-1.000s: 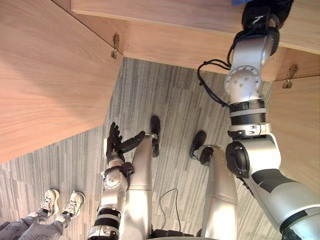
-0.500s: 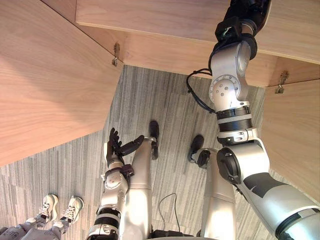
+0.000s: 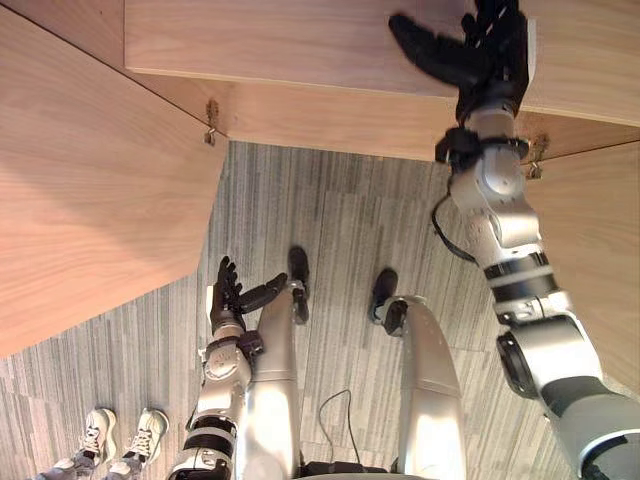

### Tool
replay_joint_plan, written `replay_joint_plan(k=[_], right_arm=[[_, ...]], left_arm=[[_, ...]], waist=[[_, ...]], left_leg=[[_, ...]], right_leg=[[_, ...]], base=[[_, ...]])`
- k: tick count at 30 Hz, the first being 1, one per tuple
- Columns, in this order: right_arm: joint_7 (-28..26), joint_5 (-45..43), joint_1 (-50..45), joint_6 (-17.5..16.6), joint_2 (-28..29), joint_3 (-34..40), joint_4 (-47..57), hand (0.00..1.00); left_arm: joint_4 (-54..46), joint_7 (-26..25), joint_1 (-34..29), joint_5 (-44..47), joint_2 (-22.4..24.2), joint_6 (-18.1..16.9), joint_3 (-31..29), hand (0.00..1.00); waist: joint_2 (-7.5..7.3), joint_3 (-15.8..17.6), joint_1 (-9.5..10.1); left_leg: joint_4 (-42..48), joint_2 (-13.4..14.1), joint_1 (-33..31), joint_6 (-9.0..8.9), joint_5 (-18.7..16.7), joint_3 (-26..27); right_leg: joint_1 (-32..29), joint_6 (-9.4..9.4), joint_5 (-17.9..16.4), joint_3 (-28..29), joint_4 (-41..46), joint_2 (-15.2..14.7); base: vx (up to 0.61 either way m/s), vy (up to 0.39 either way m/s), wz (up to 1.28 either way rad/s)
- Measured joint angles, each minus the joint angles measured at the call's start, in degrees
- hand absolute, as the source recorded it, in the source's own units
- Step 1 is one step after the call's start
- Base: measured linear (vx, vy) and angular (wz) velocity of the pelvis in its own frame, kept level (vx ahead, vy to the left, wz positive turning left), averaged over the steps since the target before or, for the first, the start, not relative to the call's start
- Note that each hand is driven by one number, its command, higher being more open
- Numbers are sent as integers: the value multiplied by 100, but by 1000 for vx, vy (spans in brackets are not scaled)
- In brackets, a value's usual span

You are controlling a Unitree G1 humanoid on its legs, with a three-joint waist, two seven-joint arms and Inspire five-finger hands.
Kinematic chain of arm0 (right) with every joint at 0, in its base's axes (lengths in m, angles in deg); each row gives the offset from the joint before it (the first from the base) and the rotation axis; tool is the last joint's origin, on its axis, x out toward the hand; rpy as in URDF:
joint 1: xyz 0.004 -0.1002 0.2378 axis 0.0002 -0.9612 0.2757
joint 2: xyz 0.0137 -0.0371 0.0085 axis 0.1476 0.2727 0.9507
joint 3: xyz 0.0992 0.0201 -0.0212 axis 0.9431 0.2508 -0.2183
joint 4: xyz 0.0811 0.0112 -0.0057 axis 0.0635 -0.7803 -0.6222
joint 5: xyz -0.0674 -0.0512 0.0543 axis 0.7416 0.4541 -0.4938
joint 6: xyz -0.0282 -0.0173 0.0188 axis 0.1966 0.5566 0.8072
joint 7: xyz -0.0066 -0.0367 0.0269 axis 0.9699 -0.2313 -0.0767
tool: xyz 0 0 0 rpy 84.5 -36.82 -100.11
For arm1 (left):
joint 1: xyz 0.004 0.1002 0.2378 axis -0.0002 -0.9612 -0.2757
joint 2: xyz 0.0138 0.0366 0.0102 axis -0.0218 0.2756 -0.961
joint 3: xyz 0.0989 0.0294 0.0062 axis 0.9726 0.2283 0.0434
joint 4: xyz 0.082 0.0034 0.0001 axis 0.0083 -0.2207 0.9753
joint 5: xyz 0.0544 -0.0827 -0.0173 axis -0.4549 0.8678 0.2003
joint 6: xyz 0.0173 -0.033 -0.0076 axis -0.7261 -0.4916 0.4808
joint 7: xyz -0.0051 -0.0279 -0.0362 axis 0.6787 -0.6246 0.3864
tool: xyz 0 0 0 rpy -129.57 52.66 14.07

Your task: Walk over to the cabinet, pick up the folder, carry it to the office cabinet, place the folder inside the office cabinet, then close the office cabinet door

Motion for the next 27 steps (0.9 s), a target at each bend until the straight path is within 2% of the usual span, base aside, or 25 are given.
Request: replay_joint_plan(k=[6,9,12,17,22,27], right_arm=[[-765,939,-399,-57,-1098,-867,169,0],[-935,1500,-405,-60,-1301,-1022,132,0],[-1253,2046,-471,-67,-1459,-1364,107,0],[-1528,2201,-751,-64,-1452,-1667,138,0],[-1571,2112,-995,-68,-1225,-1532,488,0],[-929,2330,-885,-94,-456,-875,694,0]], left_arm=[[-6,232,-312,-215,-195,-91,104,100],[40,258,-312,-266,-252,-110,140,100],[100,343,-312,-272,-275,-118,166,100],[95,407,-297,-269,-270,-152,201,100],[98,435,-297,-270,-280,-156,204,100],[61,385,-296,-271,-268,-159,200,100]], waist=[[-175,-88,-91],[-255,-132,-76],[-262,-136,-53],[-287,-150,91],[-287,-150,91],[-287,-150,110]], left_leg=[[-171,13,199,19,-11,114],[-224,30,264,22,-13,173],[-257,80,351,26,-16,233],[-272,133,365,75,-35,388],[-253,125,359,109,-54,422],[-253,121,319,112,-53,430]], right_leg=[[176,15,17,0,-183,-16],[237,14,18,-36,-223,-47],[389,14,18,-163,-301,-75],[390,14,17,-171,-303,-100],[386,16,15,-167,-303,-124],[331,16,15,-162,-302,-127]], base=[[-4,-6,-3],[0,0,0],[9,-21,6],[-12,-7,0],[-14,-7,0],[-11,-14,0]])
